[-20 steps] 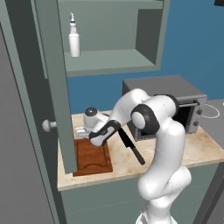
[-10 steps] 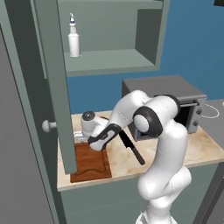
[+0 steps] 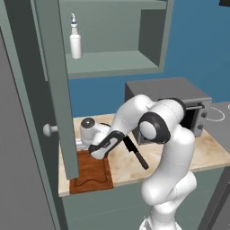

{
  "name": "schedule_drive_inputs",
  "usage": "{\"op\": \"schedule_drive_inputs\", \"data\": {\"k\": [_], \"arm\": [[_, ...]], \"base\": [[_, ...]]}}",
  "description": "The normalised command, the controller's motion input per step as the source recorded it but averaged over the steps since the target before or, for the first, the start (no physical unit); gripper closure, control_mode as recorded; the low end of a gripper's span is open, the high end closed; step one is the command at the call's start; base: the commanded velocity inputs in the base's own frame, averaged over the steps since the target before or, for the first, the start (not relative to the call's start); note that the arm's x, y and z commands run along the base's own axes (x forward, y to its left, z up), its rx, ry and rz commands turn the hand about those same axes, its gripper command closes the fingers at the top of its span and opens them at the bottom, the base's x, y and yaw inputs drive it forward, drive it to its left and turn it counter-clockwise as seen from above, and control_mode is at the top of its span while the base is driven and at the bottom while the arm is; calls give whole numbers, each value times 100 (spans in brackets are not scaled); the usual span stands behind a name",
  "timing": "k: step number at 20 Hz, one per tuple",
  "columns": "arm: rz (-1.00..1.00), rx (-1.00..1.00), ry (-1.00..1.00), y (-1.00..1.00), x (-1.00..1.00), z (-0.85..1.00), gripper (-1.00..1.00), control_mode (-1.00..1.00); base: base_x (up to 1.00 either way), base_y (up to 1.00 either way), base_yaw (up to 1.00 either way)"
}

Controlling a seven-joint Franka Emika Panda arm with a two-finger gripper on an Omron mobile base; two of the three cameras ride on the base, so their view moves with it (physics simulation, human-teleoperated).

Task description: Move the cutting board and knife to the sink. Then move spray from the cabinet to the counter.

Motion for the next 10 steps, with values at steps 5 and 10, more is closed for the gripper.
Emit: {"op": "schedule_drive_inputs", "data": {"k": [5,10], "arm": [[0,0,1,17,-72,-45,-100,-100],[0,0,1,16,-69,-46,-100,-100]], "base": [[0,0,0],[0,0,0]]}}
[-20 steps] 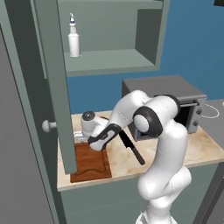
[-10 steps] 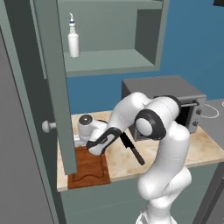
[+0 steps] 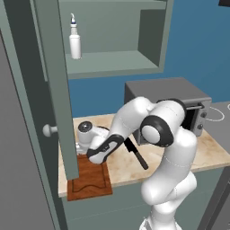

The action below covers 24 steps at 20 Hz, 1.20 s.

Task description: Move the cutting board and knife to the sink. Then move spray from the cabinet to the counter.

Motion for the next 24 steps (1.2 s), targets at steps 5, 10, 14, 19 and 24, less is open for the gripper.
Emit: {"op": "schedule_drive_inputs", "data": {"k": [5,10,14,19,24], "arm": [[0,0,0,15,-53,-47,-100,-100],[0,0,0,2,-30,-37,-100,-100],[0,0,-1,0,-7,-12,-100,-100],[3,4,-4,-2,-4,23,-100,-100],[2,2,-2,-7,-13,40,-100,-100]], "base": [[0,0,0],[0,0,0],[0,0,0],[0,0,0],[0,0,0]]}}
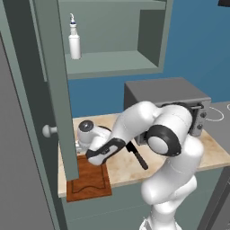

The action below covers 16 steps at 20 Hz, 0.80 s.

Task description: Move the cutting board and knife to the sink. Then move spray from the cabinet to the counter.

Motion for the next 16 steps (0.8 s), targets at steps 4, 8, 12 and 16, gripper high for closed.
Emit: {"op": "schedule_drive_inputs", "data": {"k": [4,8,12,16], "arm": [[6,0,0,-14,-19,45,-100,-100],[7,0,0,-19,-23,46,-100,-100],[12,0,0,-20,-32,44,-100,-100],[16,0,0,-23,-37,41,-100,-100]], "base": [[0,0,0],[0,0,0],[0,0,0],[0,0,0]]}}
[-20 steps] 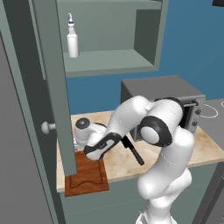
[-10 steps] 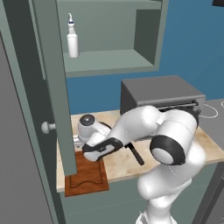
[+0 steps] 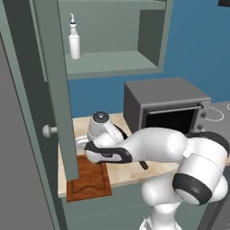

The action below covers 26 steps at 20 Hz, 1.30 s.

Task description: Move the cutting board and knife to the sink. Then move spray from the cabinet to the counter.

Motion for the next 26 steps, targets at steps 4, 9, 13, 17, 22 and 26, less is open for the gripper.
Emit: {"op": "schedule_drive_inputs", "data": {"k": [4,9,13,17,22,26], "arm": [[17,0,0,-17,-44,38,-100,-100],[19,0,0,-14,-51,36,-100,-100],[18,0,0,-1,-51,36,-100,-100],[16,0,0,-3,-52,36,-100,-100],[5,-4,0,-5,-53,31,-100,-100],[0,-10,0,-4,-51,23,-100,-100]], "base": [[0,0,0],[0,0,0],[0,0,0],[0,0,0],[0,0,0],[0,0,0]]}}
